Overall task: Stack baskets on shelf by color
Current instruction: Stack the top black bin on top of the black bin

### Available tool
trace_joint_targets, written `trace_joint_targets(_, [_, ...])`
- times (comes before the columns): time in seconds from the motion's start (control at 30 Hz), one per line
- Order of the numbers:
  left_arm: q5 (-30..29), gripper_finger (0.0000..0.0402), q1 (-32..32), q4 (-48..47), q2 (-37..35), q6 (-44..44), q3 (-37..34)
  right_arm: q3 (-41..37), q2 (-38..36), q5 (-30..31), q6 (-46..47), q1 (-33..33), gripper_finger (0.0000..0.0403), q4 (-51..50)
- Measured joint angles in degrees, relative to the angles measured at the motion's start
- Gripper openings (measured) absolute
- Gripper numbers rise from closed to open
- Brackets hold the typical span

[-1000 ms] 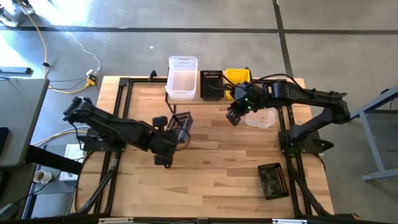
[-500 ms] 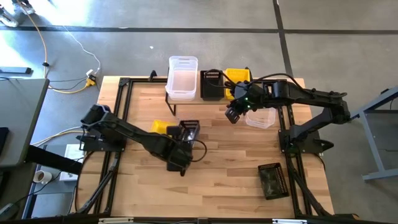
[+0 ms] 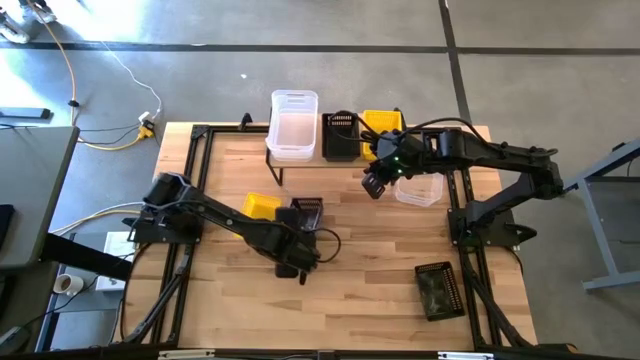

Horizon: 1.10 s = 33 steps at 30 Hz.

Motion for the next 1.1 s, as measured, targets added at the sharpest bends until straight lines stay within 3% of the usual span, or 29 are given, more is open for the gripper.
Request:
trace_joint_targets(0.53, [2.0, 0.0, 3.99, 2.52, 2.43, 1.45, 0.0, 0.0, -0.02, -0.07, 0.0, 0.0, 0.0099, 0.06])
trace_joint_targets(1.1, [11.14, 0.0008, 7.63, 5.04, 3.41, 4.04, -0.02, 0.0, -0.02, -0.07, 0.02, 0.0, 0.0099, 0.17])
